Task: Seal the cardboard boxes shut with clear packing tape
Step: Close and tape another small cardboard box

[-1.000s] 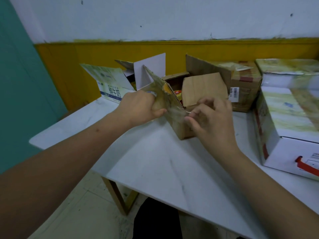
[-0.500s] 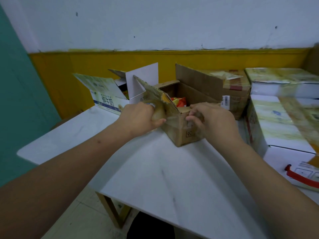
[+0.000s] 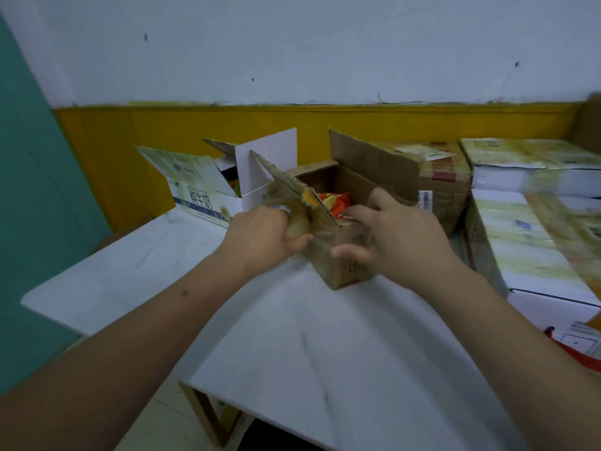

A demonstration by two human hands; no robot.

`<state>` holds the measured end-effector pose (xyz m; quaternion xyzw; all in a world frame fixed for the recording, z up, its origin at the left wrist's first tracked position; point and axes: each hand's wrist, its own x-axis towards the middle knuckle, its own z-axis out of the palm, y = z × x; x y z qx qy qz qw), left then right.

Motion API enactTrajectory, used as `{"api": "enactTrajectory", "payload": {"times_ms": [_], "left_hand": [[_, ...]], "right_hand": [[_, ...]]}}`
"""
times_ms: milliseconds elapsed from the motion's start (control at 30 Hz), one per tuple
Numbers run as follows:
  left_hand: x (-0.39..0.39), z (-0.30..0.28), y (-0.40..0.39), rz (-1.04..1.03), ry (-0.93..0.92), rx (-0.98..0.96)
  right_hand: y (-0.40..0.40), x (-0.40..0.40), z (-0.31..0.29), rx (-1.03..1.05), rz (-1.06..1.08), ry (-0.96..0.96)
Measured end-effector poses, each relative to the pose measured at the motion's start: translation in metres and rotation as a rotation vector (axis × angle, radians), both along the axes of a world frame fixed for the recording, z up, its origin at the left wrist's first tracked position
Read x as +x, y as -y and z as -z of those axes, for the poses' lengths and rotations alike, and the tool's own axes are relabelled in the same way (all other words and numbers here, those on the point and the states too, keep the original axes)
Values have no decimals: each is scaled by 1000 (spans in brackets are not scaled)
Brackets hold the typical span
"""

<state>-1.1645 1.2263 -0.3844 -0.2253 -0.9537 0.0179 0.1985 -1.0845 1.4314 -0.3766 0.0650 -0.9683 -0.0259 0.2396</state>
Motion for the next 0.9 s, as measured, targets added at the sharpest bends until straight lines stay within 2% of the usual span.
{"api": "enactTrajectory", "payload": {"times_ms": [167,267,367,500,700,900], "left_hand": [[2,4,-4,-17,1,97],[9,-2,-2,12,-62,63],[24,-8,-1,50,-61,-18],[47,-5,-1,72,-73,-32],[77,5,-1,74,-71,68],[118,9,19,-67,-52,211]], "right_hand": [[29,-19,13,16,104,-119],[29,-27,27,-10,-21,-202],[14,-22,32,-94,-132,-192],[5,-2,34,-124,-225,-196],[1,19,29,-293,-281,-17],[26,35,21,-271,-392,77]]}}
